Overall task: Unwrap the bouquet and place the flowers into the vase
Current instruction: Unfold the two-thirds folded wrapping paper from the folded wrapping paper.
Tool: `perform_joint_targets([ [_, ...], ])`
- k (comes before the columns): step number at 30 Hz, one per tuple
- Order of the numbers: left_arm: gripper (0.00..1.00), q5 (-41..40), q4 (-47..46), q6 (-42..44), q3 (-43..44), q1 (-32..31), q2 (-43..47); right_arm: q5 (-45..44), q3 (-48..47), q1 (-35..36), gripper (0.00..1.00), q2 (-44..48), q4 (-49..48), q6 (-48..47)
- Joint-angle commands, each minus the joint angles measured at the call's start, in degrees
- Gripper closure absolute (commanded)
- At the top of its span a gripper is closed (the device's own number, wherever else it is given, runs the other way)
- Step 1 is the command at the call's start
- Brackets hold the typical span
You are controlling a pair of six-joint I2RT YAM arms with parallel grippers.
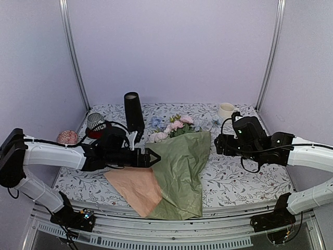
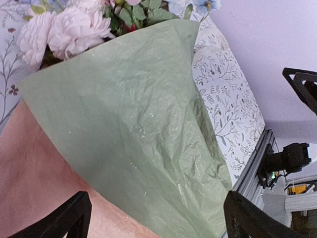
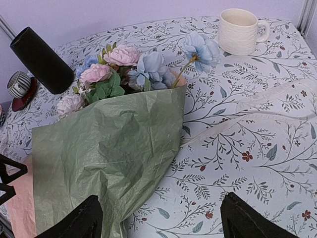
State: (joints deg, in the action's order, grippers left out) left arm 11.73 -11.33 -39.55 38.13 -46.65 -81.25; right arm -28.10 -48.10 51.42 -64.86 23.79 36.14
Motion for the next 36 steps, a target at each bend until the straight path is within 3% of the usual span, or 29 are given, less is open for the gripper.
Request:
perform_joint_targets([
  [1, 0.06, 1.5, -4.27, -2.09, -0.66, 0.51, -3.74, 1.11, -0.05, -0.04, 0.16, -0.96, -1.76, -0.96],
  [5, 0.13, 4.04, -8.27, -4.29, -1.44, 0.61, -7.73, 0.83, -0.21, -0.05, 0.16, -0.64, -0.57, -0.4],
  [11, 0.45, 9.64, -16.43, -7.12, -2.04, 0.54, -13.14, 0.92, 0.68, -0.02, 0.16, 1.07, -0.31, 0.58],
  [12, 0.54, 10.74, -17.8, -7.61, -1.88, 0.51, -13.99, 0.98, 0.85, -0.05, 0.16, 1.17, -0.4, 0.68],
  [15, 0.94, 12.07, -21.36, -8.52, -1.66, 0.3, -14.48, 1.26, 0.9, -0.08, 0.16, 1.4, -0.33, 0.94],
  [16, 1.0, 11.45, -22.55, -8.75, -2.01, 0.1, -13.49, 1.26, 0.87, -0.01, 0.16, 1.52, -0.14, 0.95],
  [21, 1.0, 7.04, -19.71, -4.57, 1.3, -4.31, -7.88, 0.49, 0.8, -0.07, 0.16, 2.87, 1.12, 0.8],
  [27, 1.0, 4.36, -12.74, 1.53, 10.9, -12.47, -8.37, -0.69, -0.02, -0.02, 0.16, 4.42, 2.32, -0.1],
  [32, 1.0, 3.46, -10.92, 4.98, 19.08, -18.0, -13.32, -5.66, -1.49, -0.06, 0.15, 4.7, 6.82, 1.32],
  [36, 1.0, 7.13, -10.98, 5.55, 26.89, -20.37, -21.08, -10.68, -3.43, -0.07, 0.15, 4.13, 11.78, 3.58],
])
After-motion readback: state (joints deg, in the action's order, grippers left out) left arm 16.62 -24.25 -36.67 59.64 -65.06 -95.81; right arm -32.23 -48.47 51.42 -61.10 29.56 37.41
